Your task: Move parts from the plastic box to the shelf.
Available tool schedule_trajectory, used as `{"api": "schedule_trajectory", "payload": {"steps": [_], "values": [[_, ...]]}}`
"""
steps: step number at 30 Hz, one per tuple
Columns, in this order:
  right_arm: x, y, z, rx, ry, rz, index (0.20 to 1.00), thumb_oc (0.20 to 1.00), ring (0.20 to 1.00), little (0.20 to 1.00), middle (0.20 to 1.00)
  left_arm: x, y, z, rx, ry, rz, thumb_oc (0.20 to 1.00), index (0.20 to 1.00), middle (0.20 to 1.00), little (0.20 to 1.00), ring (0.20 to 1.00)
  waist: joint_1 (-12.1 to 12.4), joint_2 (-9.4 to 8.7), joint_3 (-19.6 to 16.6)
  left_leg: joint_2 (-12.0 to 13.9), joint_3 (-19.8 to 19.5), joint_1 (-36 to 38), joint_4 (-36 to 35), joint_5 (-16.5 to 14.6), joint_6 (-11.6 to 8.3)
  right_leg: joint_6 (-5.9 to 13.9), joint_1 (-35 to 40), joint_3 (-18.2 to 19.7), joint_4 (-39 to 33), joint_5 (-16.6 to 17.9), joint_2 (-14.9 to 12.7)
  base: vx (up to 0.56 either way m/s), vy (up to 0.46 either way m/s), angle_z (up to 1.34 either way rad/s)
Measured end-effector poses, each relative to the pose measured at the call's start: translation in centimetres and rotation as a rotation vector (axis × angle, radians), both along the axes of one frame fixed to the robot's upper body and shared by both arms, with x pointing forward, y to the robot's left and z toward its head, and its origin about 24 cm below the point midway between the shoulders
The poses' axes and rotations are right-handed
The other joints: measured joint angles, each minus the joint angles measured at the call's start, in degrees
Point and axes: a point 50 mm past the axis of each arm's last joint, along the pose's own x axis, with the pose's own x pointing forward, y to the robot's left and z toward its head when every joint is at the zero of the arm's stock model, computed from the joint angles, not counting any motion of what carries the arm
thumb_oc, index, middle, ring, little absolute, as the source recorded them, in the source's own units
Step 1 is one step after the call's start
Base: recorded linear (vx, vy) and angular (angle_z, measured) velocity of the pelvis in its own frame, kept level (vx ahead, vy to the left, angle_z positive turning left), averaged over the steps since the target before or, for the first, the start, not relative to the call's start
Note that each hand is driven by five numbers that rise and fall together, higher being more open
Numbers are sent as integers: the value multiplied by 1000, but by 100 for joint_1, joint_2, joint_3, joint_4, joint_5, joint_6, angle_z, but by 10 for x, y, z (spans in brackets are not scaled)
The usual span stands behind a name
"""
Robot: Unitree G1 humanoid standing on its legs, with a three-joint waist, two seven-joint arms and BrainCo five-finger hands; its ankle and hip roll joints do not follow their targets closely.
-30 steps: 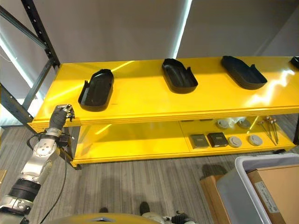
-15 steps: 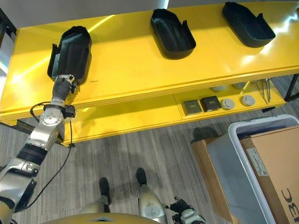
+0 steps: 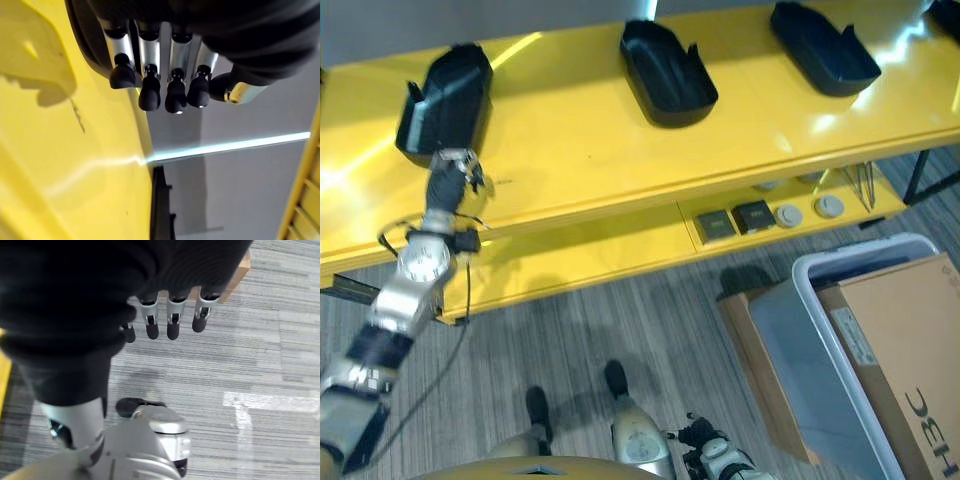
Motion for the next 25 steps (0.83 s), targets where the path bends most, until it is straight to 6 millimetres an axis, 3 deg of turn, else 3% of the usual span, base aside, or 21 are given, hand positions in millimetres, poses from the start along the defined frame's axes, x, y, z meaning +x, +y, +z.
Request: {"api": "schedule_trajectory", "payload": {"steps": [2, 3, 6, 10, 11, 12, 18, 19, 20, 23, 25], "values": [[-3, -2, 0, 4, 2, -27, 1000, 1000, 1000, 1000, 1000, -19, 8, -16, 19, 38, 8, 702, 702, 702, 702, 702, 137, 7, -17, 11, -54, 325, 0, -109, -17, 0, 369, -95, -1, -121, 2, 76, 25, 16], [-3, -2, 0, 4, 2, -28, 1000, 1000, 1000, 1000, 1000, -20, 9, -17, 22, 41, 10, 1000, 1000, 1000, 1000, 1000, 151, 8, -21, 11, -65, 347, 0, -120, -6, 3, 394, -103, -1, -128, 1, 47, 12, 27], [-13, -4, -3, 5, 22, -51, 1000, 1000, 1000, 1000, 1000, -41, 30, -36, 80, 87, 85, 1000, 1000, 1000, 1000, 1000, 476, -19, -320, -19, -249, 440, 34, -111, -1, -21, 591, -272, 24, -161, -37, 38, 24, 27], [-9, -2, -2, 13, 9, -67, 1000, 1000, 1000, 1000, 1000, -61, 38, -65, 71, 187, 145, 1000, 1000, 1000, 1000, 1000, 612, -48, -427, -79, -335, 726, 30, -166, 45, 1, 921, -315, 7, -246, -89, 22, 25, 13], [-9, 1, -3, 21, 9, -68, 1000, 1000, 1000, 1000, 1000, -69, 42, -80, 118, 237, 167, 1000, 1000, 1000, 1000, 1000, 672, -65, -502, -87, -362, 772, 7, -173, 43, 5, 984, -370, 5, -271, -101, -6, 24, 21], [-15, 5, -5, 33, 24, -71, 1000, 1000, 1000, 1000, 1000, -78, 51, -110, 159, 364, 214, 1000, 1000, 1000, 1000, 1000, 702, -101, -658, -91, -426, 844, 1, -209, 41, 15, 1076, -400, -1, -345, -105, -13, 27, 22], [-23, 11, -9, 38, 55, -52, 1000, 1000, 1000, 1000, 1000, -126, 78, -202, 328, 821, 289, 1000, 1000, 1000, 1000, 1000, 797, -103, -853, -137, -543, 878, 0, -211, 97, 1, 1152, -490, 0, -356, -145, -15, 20, 10], [-23, 15, -9, 39, 59, -19, 1000, 1000, 1000, 1000, 1000, -146, 82, -227, 400, 967, 282, 1000, 1000, 1000, 1000, 1000, 747, -91, -865, -145, -556, 886, 1, -206, 103, -29, 1164, -508, 0, -375, -155, 23, 32, 1], [-26, 20, -11, 48, 70, -22, 1000, 1000, 1000, 1000, 1000, -179, 87, -249, 437, 1128, 301, 1000, 1000, 1000, 1000, 1000, 706, -74, -855, -151, -553, 872, 0, -197, 106, -33, 1154, -504, 1, -371, -161, 14, 41, -2], [-25, 20, -11, 43, 71, -21, 1000, 1000, 1000, 1000, 1000, -246, 96, -283, 339, 1478, 483, 1000, 1000, 1000, 1000, 1000, 673, -86, -936, -157, -517, 903, 1, -221, 115, -35, 1194, -466, 3, -374, -165, -18, 36, -7], [-29, 19, -12, 40, 81, -25, 1000, 1000, 1000, 1000, 1000, -258, 96, -285, 350, 1527, 481, 1000, 1000, 1000, 1000, 1000, 781, -106, -915, -162, -526, 863, 22, -189, 122, -39, 1125, -479, 16, -363, -166, -26, 27, 8]]}}
